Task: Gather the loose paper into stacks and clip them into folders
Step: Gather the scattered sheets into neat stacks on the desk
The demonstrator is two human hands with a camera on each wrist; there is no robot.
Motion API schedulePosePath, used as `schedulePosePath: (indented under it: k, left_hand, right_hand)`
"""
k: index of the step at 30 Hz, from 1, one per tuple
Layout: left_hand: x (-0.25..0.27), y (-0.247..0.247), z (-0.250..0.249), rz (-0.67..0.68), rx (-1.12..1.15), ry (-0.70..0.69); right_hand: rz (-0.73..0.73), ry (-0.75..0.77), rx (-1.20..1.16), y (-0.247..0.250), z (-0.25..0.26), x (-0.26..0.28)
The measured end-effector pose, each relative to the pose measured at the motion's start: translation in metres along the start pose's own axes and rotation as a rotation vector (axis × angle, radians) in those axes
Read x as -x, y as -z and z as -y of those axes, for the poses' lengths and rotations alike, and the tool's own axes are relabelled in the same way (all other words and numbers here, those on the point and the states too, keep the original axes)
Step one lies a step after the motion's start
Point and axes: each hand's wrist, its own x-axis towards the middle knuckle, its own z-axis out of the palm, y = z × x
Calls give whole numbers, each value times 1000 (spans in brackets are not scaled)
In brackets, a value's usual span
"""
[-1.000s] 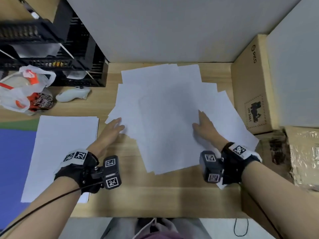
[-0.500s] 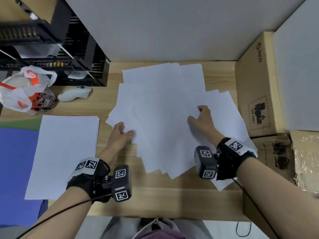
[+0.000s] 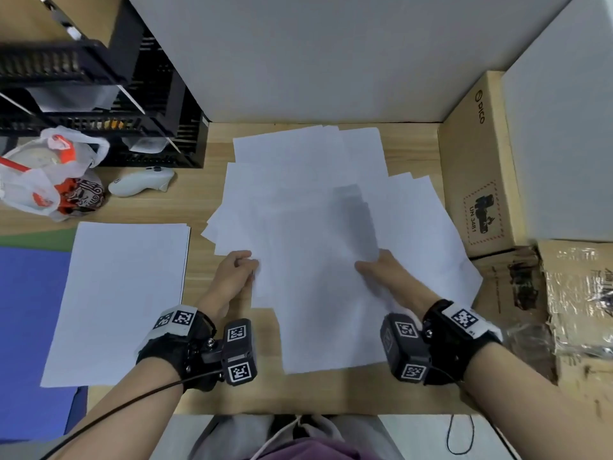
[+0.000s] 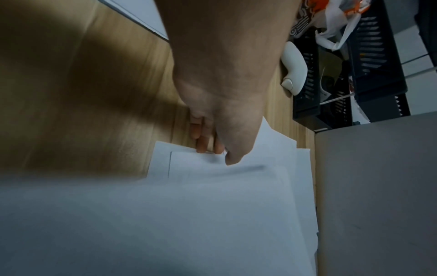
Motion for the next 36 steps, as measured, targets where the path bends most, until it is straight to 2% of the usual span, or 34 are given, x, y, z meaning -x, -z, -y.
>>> schedulePosePath:
  k: [3,6,9,13,16,20,24,28,32,36]
  left_hand:
    - [2,3,-2,10,0,-43]
    - [6,7,1,27,15,-40]
    - [11,16,9,67,39,-20]
    - [24,38,19,40,99,14]
    - [30,60,28,-4,151,35]
    - [32,79,36,-64,216,85]
    - [32,82,36,-83,236,116]
    - [32,81,32,-54,204,103]
    - [32,85,32,-37,184,102]
    - [31,89,34,-26,209,112]
  right_hand:
    - [-110,52,275,56,27,7]
    - [-27,80,619,70,63,0]
    - [38,183,966,41,96,-24]
    - [128,350,1193,-14,106,-77]
    - [119,392,1363,-37,98,-107]
    - [29,301,1418,-51,86,-109]
    - [-150,403,1452,-59,84,-104]
    - [-139,333,1452,-61,86,-105]
    - [-124,340,1435,-62,94,-104]
    - [-35,313,1261,-57,110,-99]
